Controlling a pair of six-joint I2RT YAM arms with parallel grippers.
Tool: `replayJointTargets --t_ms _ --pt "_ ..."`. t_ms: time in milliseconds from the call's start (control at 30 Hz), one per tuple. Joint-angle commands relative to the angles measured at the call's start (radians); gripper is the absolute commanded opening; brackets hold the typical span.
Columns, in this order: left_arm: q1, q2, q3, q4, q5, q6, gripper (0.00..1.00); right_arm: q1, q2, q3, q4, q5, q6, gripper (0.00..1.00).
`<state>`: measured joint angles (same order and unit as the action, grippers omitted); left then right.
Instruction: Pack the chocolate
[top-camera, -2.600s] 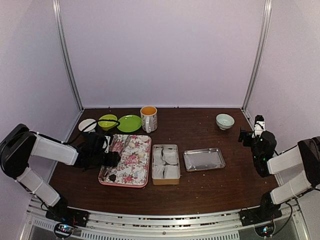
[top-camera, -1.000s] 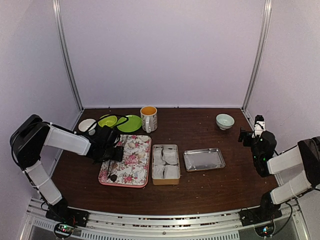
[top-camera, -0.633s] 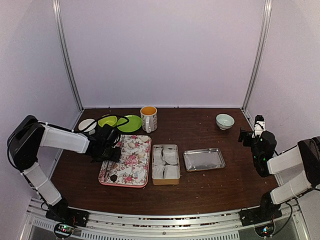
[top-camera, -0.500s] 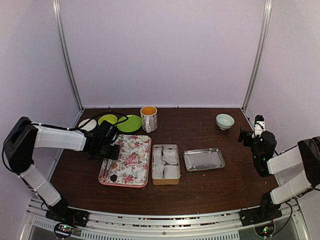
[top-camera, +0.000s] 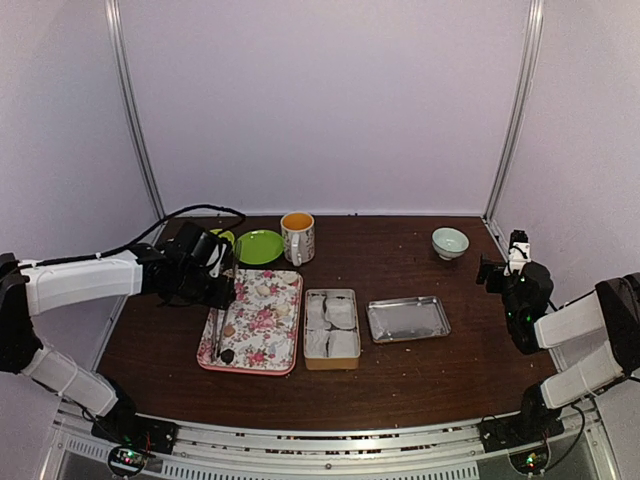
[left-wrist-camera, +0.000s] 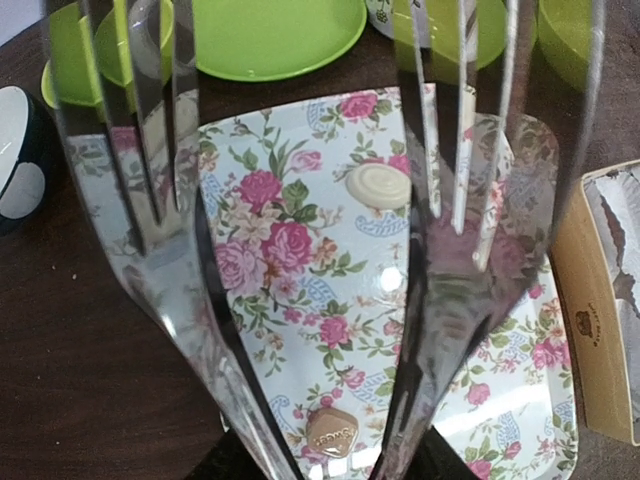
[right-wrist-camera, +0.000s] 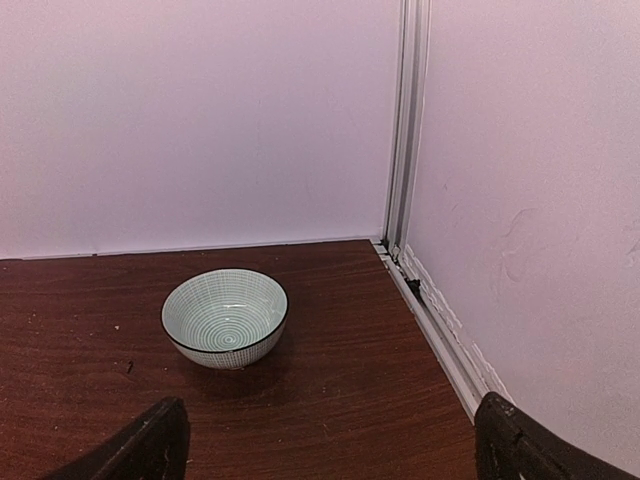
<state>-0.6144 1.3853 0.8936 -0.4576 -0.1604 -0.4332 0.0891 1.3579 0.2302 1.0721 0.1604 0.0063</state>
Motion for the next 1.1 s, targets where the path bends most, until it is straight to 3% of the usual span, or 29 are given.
replayJointTargets --t_ms 0,267,467,700,1067 --pt "-0.003 0.023 -0.026 0.061 0.014 0.01 0.45 -0.005 0.001 0.017 0.023 0.014 0.006 1.0" --pt "-0.003 0.162 -0.072 0.218 -0.033 -0.034 0.5 -0.004 0.001 0.017 0.022 0.013 0.005 1.0" --pt "-0.003 0.253 -0.043 0.252 -0.016 -0.033 0.63 -0.005 0.001 0.018 0.022 0.014 0.006 1.0" --pt "-0.004 0.222 -0.104 0.305 -0.006 -0.035 0.74 -0.005 0.001 0.018 0.022 0.014 0.007 1.0" --pt "-0.018 0.156 -0.189 0.33 -0.023 -0.086 0.74 -0.005 0.001 0.018 0.022 0.014 0.006 1.0"
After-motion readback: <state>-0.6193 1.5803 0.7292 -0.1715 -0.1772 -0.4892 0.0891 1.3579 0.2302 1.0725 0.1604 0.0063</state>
